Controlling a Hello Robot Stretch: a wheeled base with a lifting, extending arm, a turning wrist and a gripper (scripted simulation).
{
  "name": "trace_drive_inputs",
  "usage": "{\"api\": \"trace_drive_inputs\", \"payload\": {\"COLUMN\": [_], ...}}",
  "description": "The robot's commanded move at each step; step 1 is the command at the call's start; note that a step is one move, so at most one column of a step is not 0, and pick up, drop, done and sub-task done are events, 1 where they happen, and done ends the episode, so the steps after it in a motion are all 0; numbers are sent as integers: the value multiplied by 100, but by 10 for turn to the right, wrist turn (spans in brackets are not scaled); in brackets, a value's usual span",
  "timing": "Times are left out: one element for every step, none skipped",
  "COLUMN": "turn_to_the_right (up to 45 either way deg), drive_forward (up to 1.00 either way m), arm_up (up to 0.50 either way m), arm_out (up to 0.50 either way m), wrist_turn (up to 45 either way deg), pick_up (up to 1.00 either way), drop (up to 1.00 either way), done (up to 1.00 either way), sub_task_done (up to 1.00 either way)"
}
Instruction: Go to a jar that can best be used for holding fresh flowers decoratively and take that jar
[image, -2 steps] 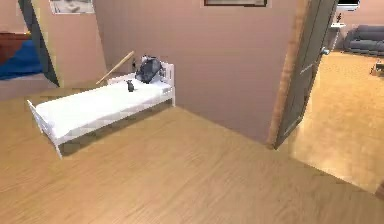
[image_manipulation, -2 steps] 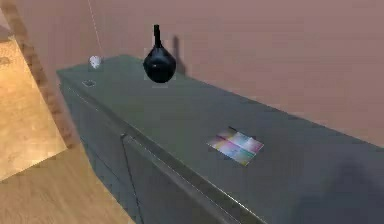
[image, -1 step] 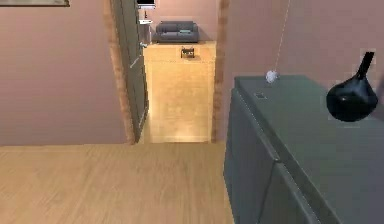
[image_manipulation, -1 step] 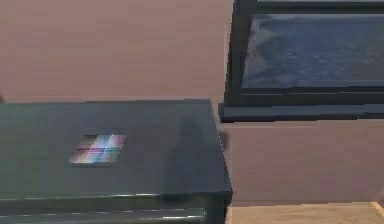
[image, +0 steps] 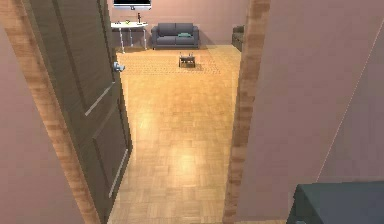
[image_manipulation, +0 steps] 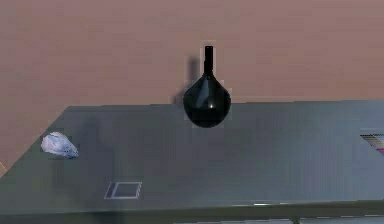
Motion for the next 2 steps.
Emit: {"api": "trace_drive_inputs", "payload": {"turn_to_the_right": [0, 0], "drive_forward": [0, 0], "arm_up": [50, 38], "arm_out": [0, 0], "wrist_turn": [0, 0], "pick_up": [0, 0], "drop": [0, 0], "done": [0, 0], "sub_task_done": [0, 0]}}
